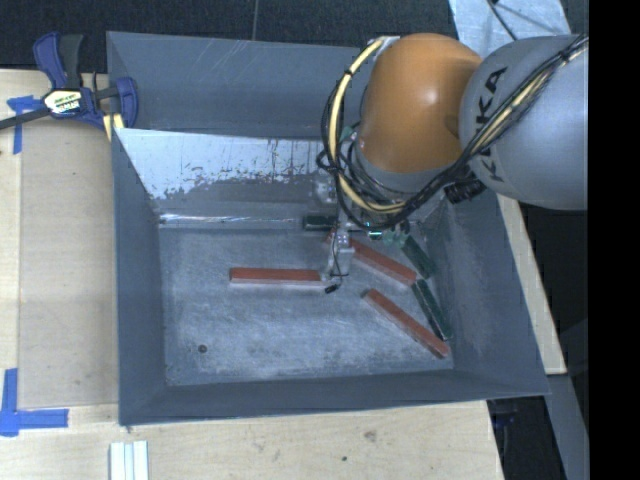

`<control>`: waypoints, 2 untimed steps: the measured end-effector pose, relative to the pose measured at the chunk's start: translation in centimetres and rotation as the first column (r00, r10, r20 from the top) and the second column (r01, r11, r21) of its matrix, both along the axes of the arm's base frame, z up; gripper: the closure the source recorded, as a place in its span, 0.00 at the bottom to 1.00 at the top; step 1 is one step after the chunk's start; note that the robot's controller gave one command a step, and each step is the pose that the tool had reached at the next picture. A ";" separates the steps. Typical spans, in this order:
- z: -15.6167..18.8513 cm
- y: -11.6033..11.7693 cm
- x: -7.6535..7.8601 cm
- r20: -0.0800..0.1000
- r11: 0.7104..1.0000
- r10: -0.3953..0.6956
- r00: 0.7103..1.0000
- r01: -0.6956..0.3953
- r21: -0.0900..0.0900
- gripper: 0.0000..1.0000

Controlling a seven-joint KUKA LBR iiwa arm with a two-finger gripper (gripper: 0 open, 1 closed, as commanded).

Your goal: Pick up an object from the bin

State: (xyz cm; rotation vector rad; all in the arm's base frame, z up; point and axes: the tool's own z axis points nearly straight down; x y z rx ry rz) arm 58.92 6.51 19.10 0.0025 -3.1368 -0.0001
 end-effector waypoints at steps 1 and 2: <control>-12.2 1.3 -1.1 -0.001 0.999 0.037 0.999 -0.037 0.000 0.00; 2.9 3.8 -2.3 0.017 0.974 0.229 0.973 -0.229 0.000 0.00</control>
Offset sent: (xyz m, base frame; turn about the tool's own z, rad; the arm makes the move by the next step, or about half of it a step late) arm -0.0098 0.0138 -0.1172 -0.0384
